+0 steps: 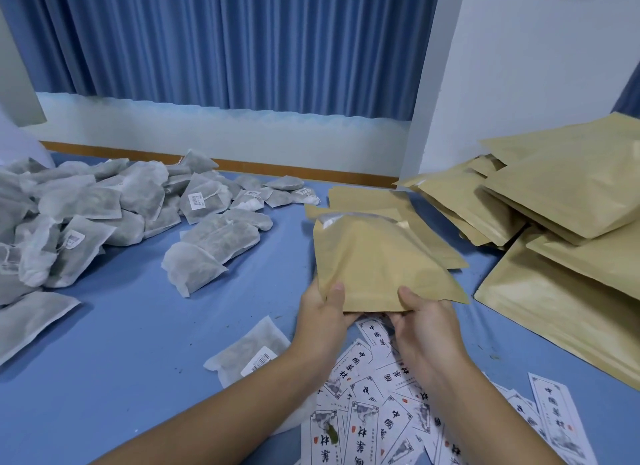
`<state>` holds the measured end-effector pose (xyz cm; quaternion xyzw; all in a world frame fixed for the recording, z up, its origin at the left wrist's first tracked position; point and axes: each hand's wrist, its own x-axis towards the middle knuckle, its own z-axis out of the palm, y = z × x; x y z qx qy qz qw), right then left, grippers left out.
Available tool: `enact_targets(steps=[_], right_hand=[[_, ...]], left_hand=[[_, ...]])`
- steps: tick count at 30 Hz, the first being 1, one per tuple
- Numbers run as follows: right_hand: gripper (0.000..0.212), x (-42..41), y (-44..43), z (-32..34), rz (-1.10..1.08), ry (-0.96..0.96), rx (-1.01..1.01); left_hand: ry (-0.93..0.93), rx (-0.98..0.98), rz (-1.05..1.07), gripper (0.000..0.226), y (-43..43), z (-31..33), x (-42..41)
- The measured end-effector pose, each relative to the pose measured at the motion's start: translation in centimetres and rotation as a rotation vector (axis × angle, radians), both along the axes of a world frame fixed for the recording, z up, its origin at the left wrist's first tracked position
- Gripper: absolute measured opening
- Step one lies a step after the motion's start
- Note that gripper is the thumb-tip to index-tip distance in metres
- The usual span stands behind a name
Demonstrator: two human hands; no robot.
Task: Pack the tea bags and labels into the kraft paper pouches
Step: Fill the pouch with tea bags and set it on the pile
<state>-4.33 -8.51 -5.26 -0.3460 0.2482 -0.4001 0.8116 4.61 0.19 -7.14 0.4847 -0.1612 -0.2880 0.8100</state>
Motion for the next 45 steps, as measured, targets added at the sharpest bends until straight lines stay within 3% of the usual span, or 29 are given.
enact_targets(steps=[8, 13, 15, 19, 22, 25, 28, 31, 34, 35, 36, 37, 40, 45], right_hand=[[0.029, -2.3, -2.5, 3.7, -0.096, -0.176, -0.188], [0.015, -5.6, -6.7, 5.4, -0.269, 0.072, -0.303], [0.020, -6.9, -8.7, 5.8, -0.313, 0.098, -0.274], [0.021, -9.4, -13.5, 6.8, -0.394, 0.040, -0.223], [0.012, -10.1, -16.9, 7.8, -0.429, 0.017, -0.171], [0.009, -9.6, -21.0, 9.7, -0.419, -0.122, -0.061], [0.020, -8.1, -24.4, 11.3, -0.331, -0.209, -0.051], [0.032, -6.2, -25.3, 11.5, -0.284, -0.111, -0.140], [0.028, -4.8, -24.5, 10.0, -0.245, 0.031, -0.292], [0.033, -4.1, -24.1, 9.1, -0.221, 0.096, -0.343], [0.014, -3.5, -23.4, 8.4, -0.189, 0.181, -0.418], [0.019, -2.9, -22.5, 7.6, -0.175, 0.264, -0.487], [0.031, -1.2, -20.0, 5.3, -0.123, 0.539, -0.757], [0.037, 1.2, -16.2, 1.8, 0.144, 0.946, -1.106]], left_hand=[[-0.228, -0.127, -0.165, 0.035, -2.2, 4.3, -0.2], [-0.243, -0.171, -0.364, 0.032, -8.6, 8.5, -1.1], [-0.252, -0.135, -0.457, 0.029, -11.7, 9.7, -1.8], [-0.421, 0.141, -0.484, 0.016, -18.1, 11.4, -3.1], [-0.211, 0.245, -0.426, 0.019, -22.7, 12.2, -4.4], [0.117, 0.022, -0.466, 0.006, -26.3, 13.8, -5.5], [0.274, -0.207, -0.537, 0.042, -28.5, 15.2, -6.0], [-0.046, -0.090, -0.489, 0.058, -28.8, 14.5, -6.2], [-0.629, 0.274, -0.296, 0.044, -27.3, 12.4, -5.0], [-0.790, 0.369, -0.254, 0.040, -26.6, 11.7, -4.2], [-0.918, 0.450, -0.239, 0.037, -25.8, 11.0, -3.3], [-1.022, 0.537, -0.240, 0.035, -24.8, 10.3, -2.3], [-1.281, 0.805, -0.279, 0.035, -21.6, 8.3, 0.7], [-1.463, 1.081, -0.483, 0.076, -16.1, 5.2, 5.1]])
